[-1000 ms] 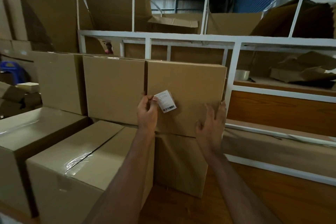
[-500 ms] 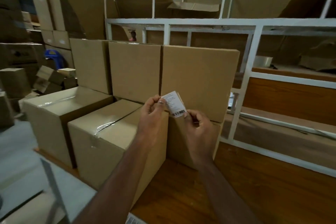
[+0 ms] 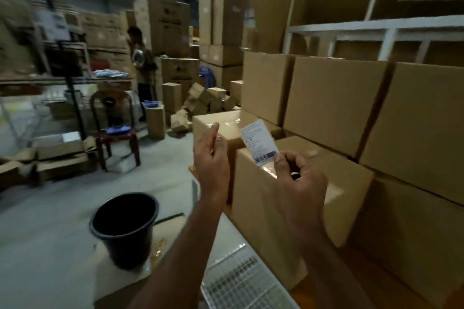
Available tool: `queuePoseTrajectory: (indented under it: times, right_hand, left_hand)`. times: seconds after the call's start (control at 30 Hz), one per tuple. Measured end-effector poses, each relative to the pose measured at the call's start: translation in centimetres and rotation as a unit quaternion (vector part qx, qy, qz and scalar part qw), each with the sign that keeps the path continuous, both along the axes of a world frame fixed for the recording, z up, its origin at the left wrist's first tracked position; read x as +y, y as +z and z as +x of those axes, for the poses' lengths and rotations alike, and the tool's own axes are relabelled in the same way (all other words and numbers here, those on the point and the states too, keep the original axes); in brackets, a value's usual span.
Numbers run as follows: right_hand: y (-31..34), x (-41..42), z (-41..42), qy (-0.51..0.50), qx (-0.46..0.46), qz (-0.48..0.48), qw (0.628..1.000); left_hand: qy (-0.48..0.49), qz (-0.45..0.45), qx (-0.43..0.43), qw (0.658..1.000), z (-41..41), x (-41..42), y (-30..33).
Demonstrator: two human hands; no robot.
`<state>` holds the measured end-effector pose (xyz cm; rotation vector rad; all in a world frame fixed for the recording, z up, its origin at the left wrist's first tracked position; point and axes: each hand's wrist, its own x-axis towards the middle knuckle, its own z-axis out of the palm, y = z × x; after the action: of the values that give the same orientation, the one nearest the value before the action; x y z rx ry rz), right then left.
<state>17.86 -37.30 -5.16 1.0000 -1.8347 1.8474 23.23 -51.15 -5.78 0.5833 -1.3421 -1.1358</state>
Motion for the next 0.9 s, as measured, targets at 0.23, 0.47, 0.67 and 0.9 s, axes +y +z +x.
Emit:
queuePoseTrajectory:
  times: [0.23, 0.47, 0.67, 0.9]
  right_hand:
    - [-3.2, -15.9, 4.1, 0.116, -0.041, 0.034, 0.992]
    - [-9.2, -33.2, 6.3, 0.179, -0.104, 0.088, 0.974]
    - [-19.6, -44.1, 9.1, 0.178, -0.186, 0.263, 0.930]
    - [-29.8, -47.7, 11.1, 0.114, -0.247, 0.428, 0.862]
  left_hand:
    - [0.067, 0.017, -0.009, 0.998, 6.3, -14.7, -3.1]
    - [0.065, 0.115, -0.089, 0.987, 13.9, -29.8, -9.7]
    - [0.036, 0.253, -0.210, 0.944, 19.5, -38.9, -18.2]
    - [-0.006, 0.363, -0.300, 0.882, 20.6, -41.7, -28.1]
